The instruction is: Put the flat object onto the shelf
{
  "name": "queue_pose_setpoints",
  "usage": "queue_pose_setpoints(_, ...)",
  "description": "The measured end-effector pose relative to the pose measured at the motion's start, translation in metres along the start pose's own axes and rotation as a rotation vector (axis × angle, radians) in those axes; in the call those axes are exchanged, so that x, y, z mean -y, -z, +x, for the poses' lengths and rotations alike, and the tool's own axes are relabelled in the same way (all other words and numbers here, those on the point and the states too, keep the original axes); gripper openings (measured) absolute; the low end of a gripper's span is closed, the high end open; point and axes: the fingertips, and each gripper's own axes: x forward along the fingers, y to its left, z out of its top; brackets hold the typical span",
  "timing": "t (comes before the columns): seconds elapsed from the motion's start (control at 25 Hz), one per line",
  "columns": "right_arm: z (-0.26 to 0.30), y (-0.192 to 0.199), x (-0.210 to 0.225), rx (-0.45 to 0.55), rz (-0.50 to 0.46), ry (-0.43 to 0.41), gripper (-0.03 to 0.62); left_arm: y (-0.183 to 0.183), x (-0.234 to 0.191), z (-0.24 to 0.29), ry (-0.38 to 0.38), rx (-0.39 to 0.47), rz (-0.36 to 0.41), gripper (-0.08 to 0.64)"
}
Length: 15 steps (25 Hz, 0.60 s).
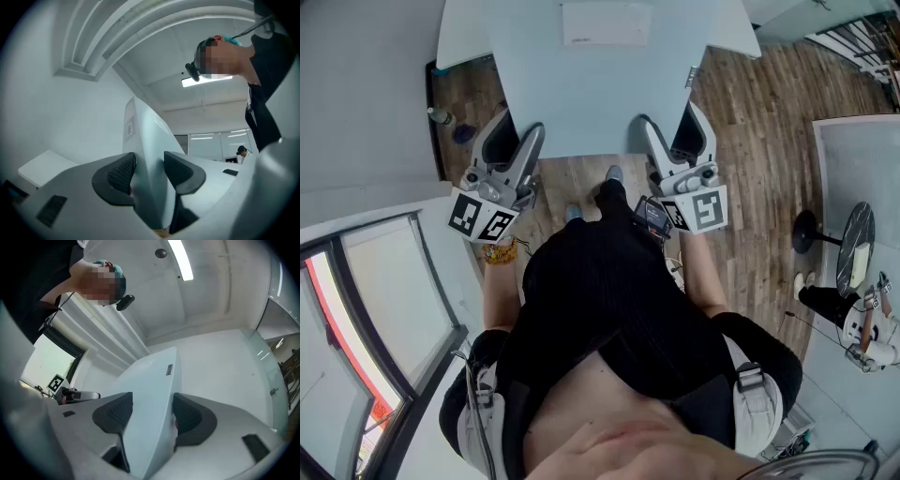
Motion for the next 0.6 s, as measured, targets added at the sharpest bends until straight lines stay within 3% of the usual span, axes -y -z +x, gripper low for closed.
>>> queue_pose_setpoints(0.4, 0.001, -0.002, 0.000, -0.013, 0.036, -0.034, 0.272, 0.000, -0.003, 0.001, 0.009, 0.002, -0.022, 0.201)
queue_pose_setpoints(0.6, 0.041, 0.021, 0.029, -0.027, 0.066, -0.028, 0.272, 0.003, -0.043, 0.036, 0.010, -0.008, -0.014, 0.201)
